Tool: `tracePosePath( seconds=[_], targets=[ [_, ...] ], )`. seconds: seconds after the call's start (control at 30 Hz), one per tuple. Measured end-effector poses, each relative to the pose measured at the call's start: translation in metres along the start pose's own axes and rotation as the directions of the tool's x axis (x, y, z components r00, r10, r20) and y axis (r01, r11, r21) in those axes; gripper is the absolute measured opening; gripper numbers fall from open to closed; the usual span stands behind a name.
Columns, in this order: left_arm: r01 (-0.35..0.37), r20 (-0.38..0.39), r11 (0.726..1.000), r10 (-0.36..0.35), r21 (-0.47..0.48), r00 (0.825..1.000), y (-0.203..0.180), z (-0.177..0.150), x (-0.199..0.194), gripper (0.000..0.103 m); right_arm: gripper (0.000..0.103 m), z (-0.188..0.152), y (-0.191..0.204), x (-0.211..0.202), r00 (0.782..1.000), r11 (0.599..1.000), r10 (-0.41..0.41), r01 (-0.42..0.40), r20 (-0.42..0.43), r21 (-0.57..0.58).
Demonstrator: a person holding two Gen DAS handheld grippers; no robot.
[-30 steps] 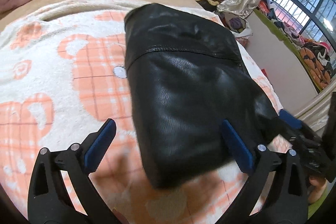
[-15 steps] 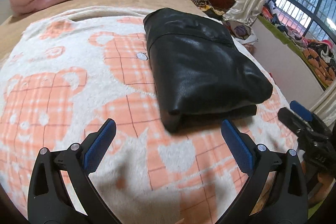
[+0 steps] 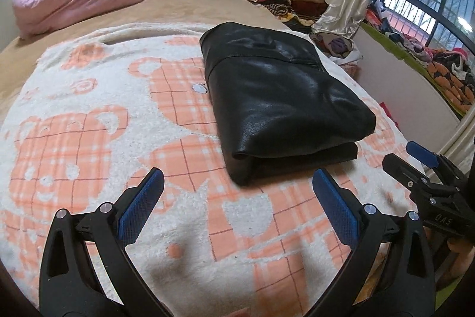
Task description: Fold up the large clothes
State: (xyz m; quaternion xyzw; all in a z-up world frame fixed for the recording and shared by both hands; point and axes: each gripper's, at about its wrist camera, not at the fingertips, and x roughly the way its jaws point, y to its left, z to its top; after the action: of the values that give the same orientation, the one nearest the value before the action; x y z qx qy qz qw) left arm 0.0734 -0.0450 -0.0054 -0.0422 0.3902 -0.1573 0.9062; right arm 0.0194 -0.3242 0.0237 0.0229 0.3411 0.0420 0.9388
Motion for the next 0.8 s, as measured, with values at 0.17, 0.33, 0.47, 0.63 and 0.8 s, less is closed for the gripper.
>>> tracePosePath(
  seconds=[0.17,0.33,0.47,0.63,0.8],
  targets=[
    [-0.017,-0.009,1.0,0.017,-0.022,1.0,0.0027,0.0012,0.0001,0.094,0.099,-0.0004,-0.0024,-0.0006,1.0,1.0,0.003,-0.003,-0.001,0.006],
    [-0.038,-0.003,0.999,0.038,-0.015,0.999,0.0026,0.001,-0.0004,0.094,0.099,0.0002,-0.0038,-0.0024,1.0,1.0,0.006,-0.006,0.008,0.007],
    [-0.047,-0.001,0.999,0.047,-0.021,0.999,0.0045,0.0016,-0.0016,0.094,0.099,0.0,-0.0039,-0.0024,1.0,1.0,0.005,-0.005,0.007,0.005],
    [-0.061,0.001,0.998,0.061,-0.018,0.998,0.0049,0.003,-0.0026,0.094,0.099,0.0001,-0.0036,-0.0026,1.0,1.0,0.002,-0.002,0.006,0.003],
    [-0.07,0.002,0.997,0.07,-0.018,0.998,0.0062,0.0038,-0.0026,0.094,0.099,0.0003,-0.0035,-0.0032,1.0,1.0,0.006,-0.006,0.005,-0.002]
  ],
)
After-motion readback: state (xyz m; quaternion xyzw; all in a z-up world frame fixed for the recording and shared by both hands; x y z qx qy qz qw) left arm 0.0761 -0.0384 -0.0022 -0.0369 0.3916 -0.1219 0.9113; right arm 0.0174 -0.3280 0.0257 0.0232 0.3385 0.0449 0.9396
